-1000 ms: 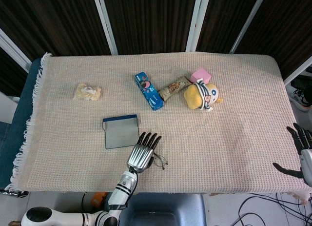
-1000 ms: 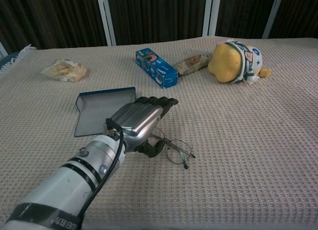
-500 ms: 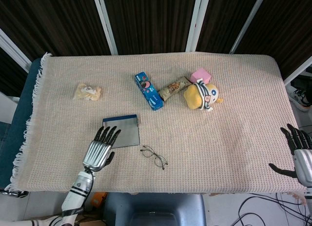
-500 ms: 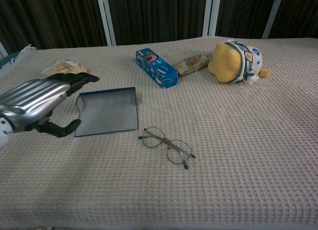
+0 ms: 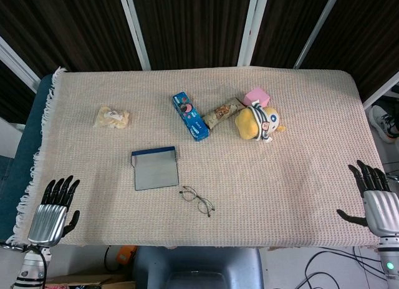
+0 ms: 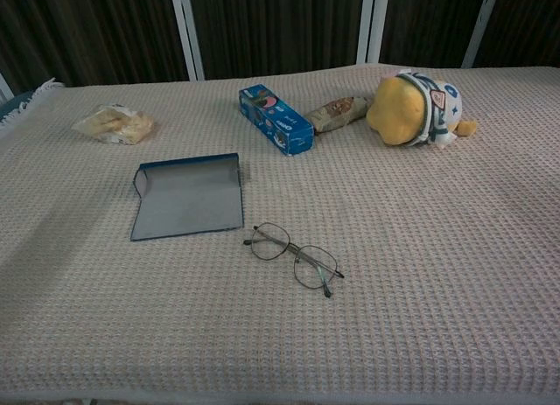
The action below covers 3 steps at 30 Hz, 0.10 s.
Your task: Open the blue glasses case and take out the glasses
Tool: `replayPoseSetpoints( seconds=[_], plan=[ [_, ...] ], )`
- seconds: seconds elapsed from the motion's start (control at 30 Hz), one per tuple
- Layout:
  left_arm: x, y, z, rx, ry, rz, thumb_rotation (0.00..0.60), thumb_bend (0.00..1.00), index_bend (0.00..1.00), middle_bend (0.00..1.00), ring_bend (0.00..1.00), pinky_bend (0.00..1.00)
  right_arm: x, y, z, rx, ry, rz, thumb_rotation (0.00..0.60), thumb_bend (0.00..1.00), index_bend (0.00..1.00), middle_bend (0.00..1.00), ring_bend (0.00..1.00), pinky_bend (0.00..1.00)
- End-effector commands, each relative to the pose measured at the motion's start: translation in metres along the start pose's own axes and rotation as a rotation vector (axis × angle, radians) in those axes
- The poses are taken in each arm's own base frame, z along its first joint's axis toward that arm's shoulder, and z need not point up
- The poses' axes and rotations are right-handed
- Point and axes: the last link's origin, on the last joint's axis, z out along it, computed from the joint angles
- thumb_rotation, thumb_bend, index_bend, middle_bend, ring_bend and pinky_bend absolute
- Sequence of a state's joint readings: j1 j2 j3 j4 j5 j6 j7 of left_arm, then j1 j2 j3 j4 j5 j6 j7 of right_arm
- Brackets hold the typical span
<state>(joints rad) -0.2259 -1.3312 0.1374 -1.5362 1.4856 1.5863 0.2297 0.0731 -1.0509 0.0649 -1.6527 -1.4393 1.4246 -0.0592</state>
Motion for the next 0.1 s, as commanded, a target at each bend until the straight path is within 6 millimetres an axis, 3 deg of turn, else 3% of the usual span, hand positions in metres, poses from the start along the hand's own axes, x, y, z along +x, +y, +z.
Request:
replayPoseSetpoints(
  seconds=[0.03, 0.1],
  plan=[
    [0.0077, -0.0048, -0.0037, -0.071, -0.094, -0.089, 0.6, 0.39, 0.0, 0.0, 0.0, 0.0, -0.0007, -0.0004, 0.0005, 0.003, -0.003, -0.001, 0.6, 0.06, 0.0, 0.0, 0.0, 0.0],
    [0.0093, -0.0069, -0.0015, -0.064, -0.073, -0.074, 0.6, 0.39, 0.0, 0.0, 0.0, 0.0, -0.0007, -0.0007, 0.0007, 0.006, -0.004, 0.0, 0.6, 0.06, 0.0, 0.0, 0.0, 0.0]
  ],
)
